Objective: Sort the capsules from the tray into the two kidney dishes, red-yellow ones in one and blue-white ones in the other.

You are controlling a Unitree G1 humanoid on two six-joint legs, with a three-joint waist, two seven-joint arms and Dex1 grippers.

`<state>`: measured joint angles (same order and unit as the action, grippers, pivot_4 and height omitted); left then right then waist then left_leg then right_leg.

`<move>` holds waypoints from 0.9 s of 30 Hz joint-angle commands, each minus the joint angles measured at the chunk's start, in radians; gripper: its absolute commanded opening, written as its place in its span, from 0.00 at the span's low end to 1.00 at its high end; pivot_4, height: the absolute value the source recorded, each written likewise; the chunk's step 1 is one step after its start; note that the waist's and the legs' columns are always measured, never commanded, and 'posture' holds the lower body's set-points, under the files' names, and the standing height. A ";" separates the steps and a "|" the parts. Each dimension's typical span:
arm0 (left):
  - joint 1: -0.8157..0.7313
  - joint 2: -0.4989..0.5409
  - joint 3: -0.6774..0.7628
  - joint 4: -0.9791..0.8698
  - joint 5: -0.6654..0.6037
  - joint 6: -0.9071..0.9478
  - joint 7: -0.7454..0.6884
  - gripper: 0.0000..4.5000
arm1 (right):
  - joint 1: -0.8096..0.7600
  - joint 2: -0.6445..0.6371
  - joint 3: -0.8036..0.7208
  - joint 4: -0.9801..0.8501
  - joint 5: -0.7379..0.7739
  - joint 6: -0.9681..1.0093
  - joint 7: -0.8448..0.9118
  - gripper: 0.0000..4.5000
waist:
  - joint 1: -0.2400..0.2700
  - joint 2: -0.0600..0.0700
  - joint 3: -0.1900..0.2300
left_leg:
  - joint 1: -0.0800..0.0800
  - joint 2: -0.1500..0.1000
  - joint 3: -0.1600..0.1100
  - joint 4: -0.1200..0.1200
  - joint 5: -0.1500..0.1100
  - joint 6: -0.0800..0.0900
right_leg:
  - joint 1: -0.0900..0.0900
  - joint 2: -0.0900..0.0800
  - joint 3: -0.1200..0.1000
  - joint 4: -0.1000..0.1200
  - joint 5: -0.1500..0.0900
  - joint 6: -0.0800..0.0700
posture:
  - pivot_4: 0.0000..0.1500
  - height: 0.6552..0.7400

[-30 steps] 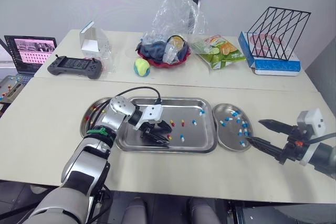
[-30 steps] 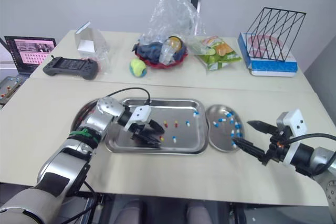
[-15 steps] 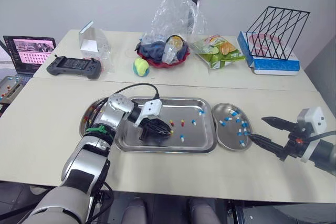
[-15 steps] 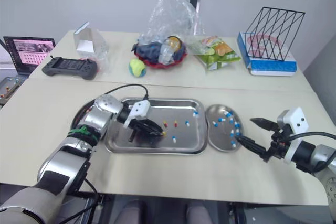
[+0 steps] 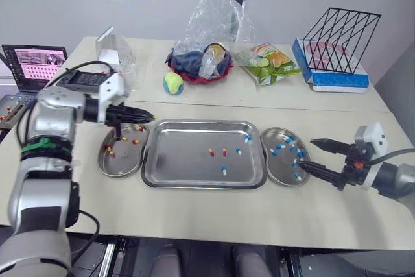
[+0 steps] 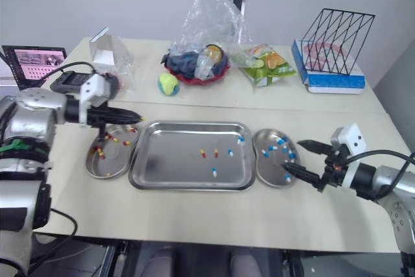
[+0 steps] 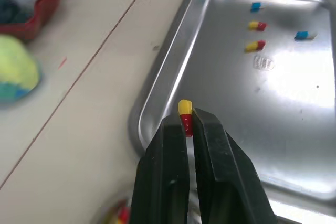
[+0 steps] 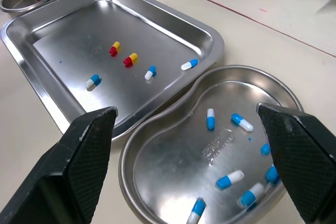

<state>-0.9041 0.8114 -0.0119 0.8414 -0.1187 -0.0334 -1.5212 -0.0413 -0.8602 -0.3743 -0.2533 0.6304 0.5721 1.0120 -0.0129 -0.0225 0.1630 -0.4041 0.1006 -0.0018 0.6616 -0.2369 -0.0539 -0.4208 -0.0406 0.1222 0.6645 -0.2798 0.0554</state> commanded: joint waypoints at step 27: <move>0.290 0.118 0.155 -0.288 -0.101 0.192 0.204 0.97 | -0.151 -0.012 0.078 0.111 -0.056 -0.073 0.063 1.00 | 0.001 0.000 0.000 | -0.001 0.000 0.000 0.000 0.000 0.000 | -0.001 0.000 0.000 0.001 0.000 0.000 | 1.00 0.74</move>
<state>-0.5948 0.9013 0.0983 0.5782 -0.1852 0.1534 -1.3244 -0.1798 -0.8611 -0.2714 -0.1409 0.5724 0.5276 1.0685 -0.0116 -0.0230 0.1632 -0.4047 0.1008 -0.0018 0.6618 -0.2367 -0.0541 -0.4214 -0.0405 0.1223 0.6652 -0.2798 0.0553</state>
